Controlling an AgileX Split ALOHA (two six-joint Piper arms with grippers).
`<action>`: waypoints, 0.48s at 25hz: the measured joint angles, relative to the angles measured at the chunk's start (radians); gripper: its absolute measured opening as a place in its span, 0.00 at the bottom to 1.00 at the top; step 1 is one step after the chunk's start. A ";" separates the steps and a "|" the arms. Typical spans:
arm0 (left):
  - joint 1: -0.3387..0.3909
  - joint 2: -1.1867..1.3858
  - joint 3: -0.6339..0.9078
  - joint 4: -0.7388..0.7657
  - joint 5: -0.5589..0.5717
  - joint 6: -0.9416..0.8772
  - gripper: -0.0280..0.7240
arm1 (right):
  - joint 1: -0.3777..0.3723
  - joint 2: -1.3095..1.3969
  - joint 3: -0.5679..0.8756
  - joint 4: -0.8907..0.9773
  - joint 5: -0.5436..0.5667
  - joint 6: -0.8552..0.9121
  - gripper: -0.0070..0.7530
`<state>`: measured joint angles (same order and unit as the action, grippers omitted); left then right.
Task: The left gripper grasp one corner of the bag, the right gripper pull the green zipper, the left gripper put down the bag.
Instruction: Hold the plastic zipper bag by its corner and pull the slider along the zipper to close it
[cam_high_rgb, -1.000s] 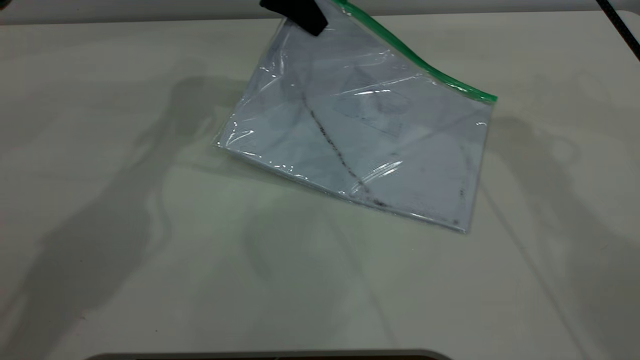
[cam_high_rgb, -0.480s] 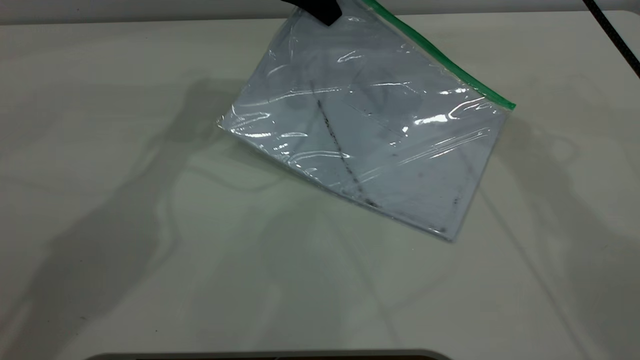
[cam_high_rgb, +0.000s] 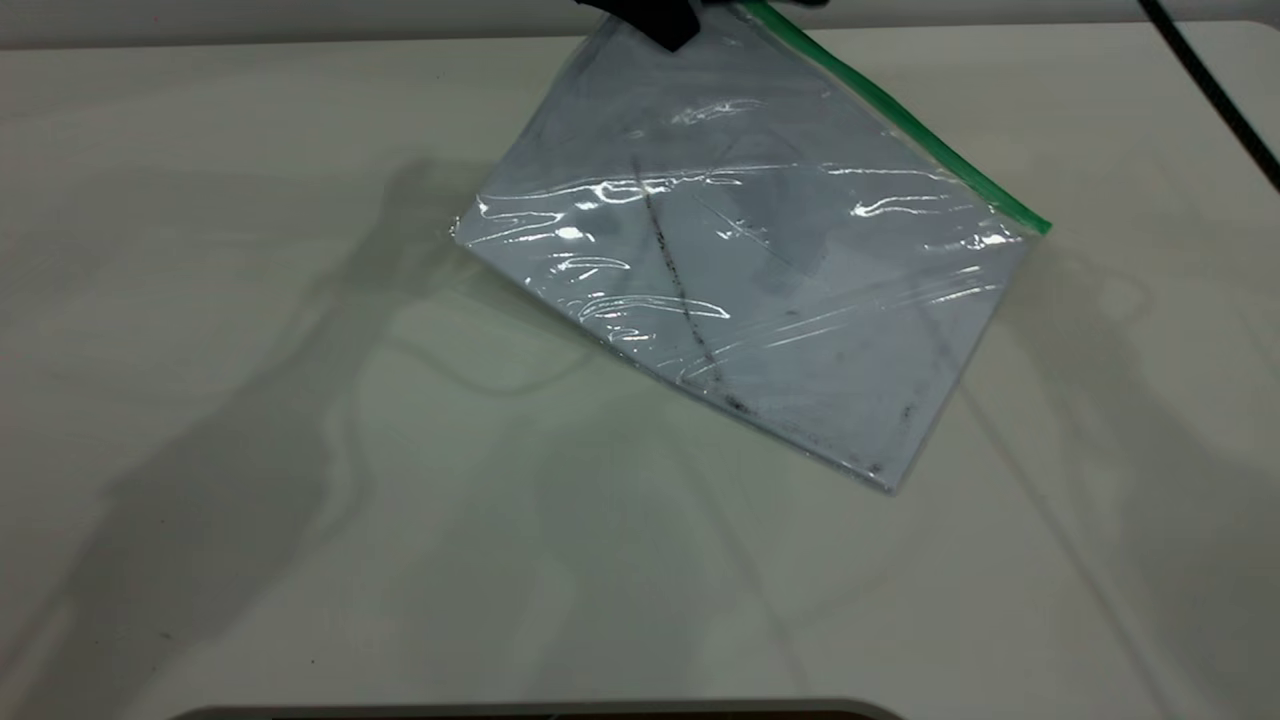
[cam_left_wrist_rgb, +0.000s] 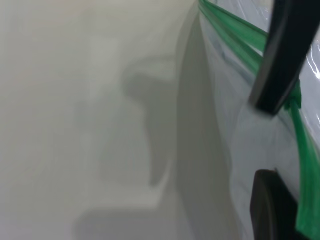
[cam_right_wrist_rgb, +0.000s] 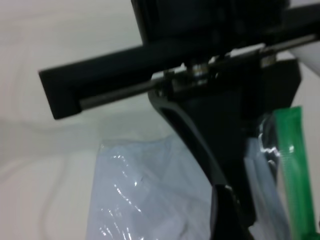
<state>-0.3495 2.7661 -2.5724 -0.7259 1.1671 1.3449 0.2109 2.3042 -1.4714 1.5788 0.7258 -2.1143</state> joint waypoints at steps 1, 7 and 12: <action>-0.002 0.000 0.000 0.000 0.000 0.005 0.11 | 0.000 0.005 0.000 0.000 -0.004 0.000 0.63; -0.003 0.000 0.000 0.001 0.000 0.008 0.11 | -0.022 0.009 0.000 0.004 -0.014 -0.001 0.63; -0.003 0.000 0.000 0.024 0.000 0.010 0.11 | -0.045 0.009 0.000 0.004 0.003 -0.001 0.63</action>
<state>-0.3529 2.7661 -2.5724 -0.7023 1.1671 1.3549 0.1663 2.3130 -1.4714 1.5824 0.7293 -2.1151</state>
